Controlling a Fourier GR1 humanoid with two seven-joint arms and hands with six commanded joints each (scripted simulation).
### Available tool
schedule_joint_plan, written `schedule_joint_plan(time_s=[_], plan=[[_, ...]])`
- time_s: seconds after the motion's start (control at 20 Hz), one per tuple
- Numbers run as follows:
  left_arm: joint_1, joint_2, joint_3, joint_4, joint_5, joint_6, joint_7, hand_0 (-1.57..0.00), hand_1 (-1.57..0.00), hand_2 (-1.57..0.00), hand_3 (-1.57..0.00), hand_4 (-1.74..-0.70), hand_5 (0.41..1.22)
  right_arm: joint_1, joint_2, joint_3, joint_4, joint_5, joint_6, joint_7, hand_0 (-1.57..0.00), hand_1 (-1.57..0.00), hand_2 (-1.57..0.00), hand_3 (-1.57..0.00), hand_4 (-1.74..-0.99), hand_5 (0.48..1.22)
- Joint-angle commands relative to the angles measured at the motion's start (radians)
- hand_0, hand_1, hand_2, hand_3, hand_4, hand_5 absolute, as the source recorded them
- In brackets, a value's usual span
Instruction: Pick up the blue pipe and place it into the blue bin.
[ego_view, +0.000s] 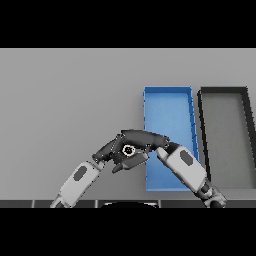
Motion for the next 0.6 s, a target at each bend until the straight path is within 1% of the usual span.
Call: schedule_joint_plan(time_s=[0.0,0.05,0.1,0.15,0.2,0.25,0.3,0.35,0.4,0.45,0.5,0.55], plan=[[0.0,-0.002,0.001,-0.004,-0.001,0.007,0.007,-1.57,-1.57,-1.57,-1.55,-1.73,1.221,-0.005,0.004,-0.006,0.004,-0.024,-0.004,0.016,-1.52,-1.52,-1.52,-1.51,-1.47,1.158],[0.002,-0.001,0.001,-0.001,-0.006,0.007,-0.005,-1.57,-1.57,-1.57,-1.44,-1.72,1.221,-0.006,-0.002,-0.015,0.007,-0.044,-0.003,0.036,-1.53,-1.53,-1.53,-1.52,-1.475,1.171],[-0.004,0.004,0.001,-0.003,-0.022,0.003,-0.013,-1.57,-1.51,-1.46,-1.47,-1.66,1.221,0.011,-0.002,-0.013,-0.011,-0.042,-0.015,0.024,-1.54,-1.54,-1.54,-1.53,-1.478,1.181],[0.004,0.016,-0.002,-0.014,-0.038,-0.005,-0.026,-1.31,-1.24,-1.19,-1.2,-1.54,1.221,0.004,0.009,-0.006,-0.009,-0.035,-0.027,0.022,-1.55,-1.55,-1.55,-1.54,-1.481,1.189],[-0.003,0.019,-0.002,-0.011,-0.056,-0.011,-0.019,-1.05,-0.99,-0.95,-0.96,-1.43,1.221,-0.009,0.006,-0.011,-0.003,-0.031,-0.03,0.033,-1.55,-1.55,-1.55,-1.55,-1.483,1.195],[0.007,0.018,-0.004,-0.016,-0.064,-0.028,-0.008,-0.84,-0.79,-0.76,-0.77,-1.32,1.221,-0.001,0.001,-0.008,-0.009,-0.031,-0.031,0.031,-1.56,-1.56,-1.56,-1.55,-1.484,1.201],[0.005,0.023,-0.002,-0.007,-0.084,-0.046,-0.043,-0.67,-0.63,-0.61,-0.62,-1.23,1.221,-0.008,0.007,-0.006,-0.012,-0.038,-0.041,0.057,-1.56,-1.56,-1.56,-1.56,-1.485,1.205],[0.001,0.017,0.0,-0.001,-0.107,-0.053,-0.058,-0.53,-0.51,-0.49,-0.49,-1.14,1.221,-0.01,0.011,-0.003,-0.015,-0.033,-0.049,0.066,-1.56,-1.56,-1.56,-1.56,-1.486,1.208],[-0.002,0.021,0.003,0.005,-0.142,-0.055,-0.081,-0.43,-0.41,-0.39,-0.39,-1.07,1.15,-0.01,0.013,0.001,-0.019,-0.025,-0.052,0.069,-1.56,-1.56,-1.56,-1.56,-1.487,1.211],[-0.002,0.017,0.003,-0.001,-0.167,-0.048,-0.074,-0.34,-0.32,-0.31,-0.31,-1.0,1.063,-0.013,0.016,-0.001,-0.017,-0.018,-0.056,0.061,-1.56,-1.56,-1.56,-1.56,-1.488,1.213],[0.004,0.013,0.007,0.003,-0.176,-0.035,-0.068,-0.27,-0.26,-0.25,-0.25,-0.95,0.972,-0.009,0.012,-0.004,-0.018,-0.024,-0.056,0.061,-1.57,-1.57,-1.57,-1.56,-1.488,1.214],[0.003,0.01,0.01,0.007,-0.172,-0.033,-0.051,-0.22,-0.21,-0.2,-0.2,-0.92,0.899,-0.003,0.009,-0.002,-0.022,-0.02,-0.055,0.054,-1.57,-1.57,-1.57,-1.57,-1.488,1.216]])
